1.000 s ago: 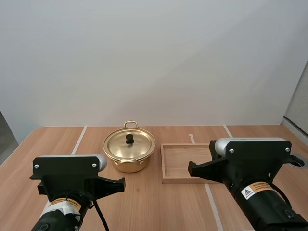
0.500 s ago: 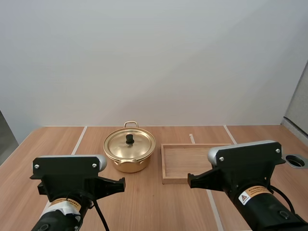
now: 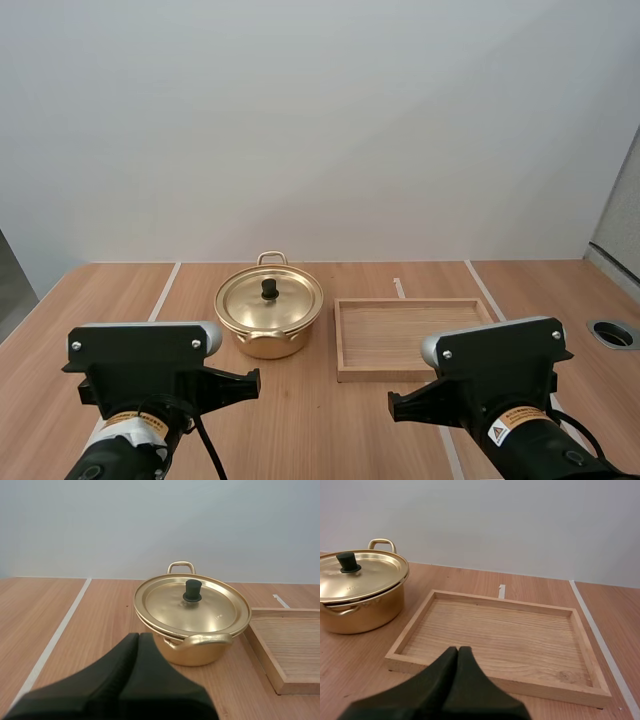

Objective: Open the pot, put the pineapple inside, and close it

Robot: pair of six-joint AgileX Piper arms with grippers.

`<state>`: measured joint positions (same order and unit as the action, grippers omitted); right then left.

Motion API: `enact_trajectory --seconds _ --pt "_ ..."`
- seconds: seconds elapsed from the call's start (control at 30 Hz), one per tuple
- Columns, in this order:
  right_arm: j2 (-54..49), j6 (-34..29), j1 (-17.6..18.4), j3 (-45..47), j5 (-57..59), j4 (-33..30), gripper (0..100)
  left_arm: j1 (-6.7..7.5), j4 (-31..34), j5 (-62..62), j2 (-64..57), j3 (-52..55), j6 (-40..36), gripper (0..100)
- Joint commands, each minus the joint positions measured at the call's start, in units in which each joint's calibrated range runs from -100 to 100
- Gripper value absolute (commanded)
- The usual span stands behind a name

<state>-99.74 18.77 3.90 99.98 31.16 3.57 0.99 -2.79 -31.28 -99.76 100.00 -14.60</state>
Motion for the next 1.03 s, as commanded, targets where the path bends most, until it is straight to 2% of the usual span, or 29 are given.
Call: enact_trajectory --seconds 0.0,1.0 --pt "-0.3 -0.2 0.1 0.0 -0.1 -0.5 0 0.29 0.3 0.6 -0.2 0.0 -0.5 0" --pt "-0.3 -0.4 0.1 0.0 0.0 -1.3 0 0.29 0.3 0.6 -0.2 0.0 -0.5 0"
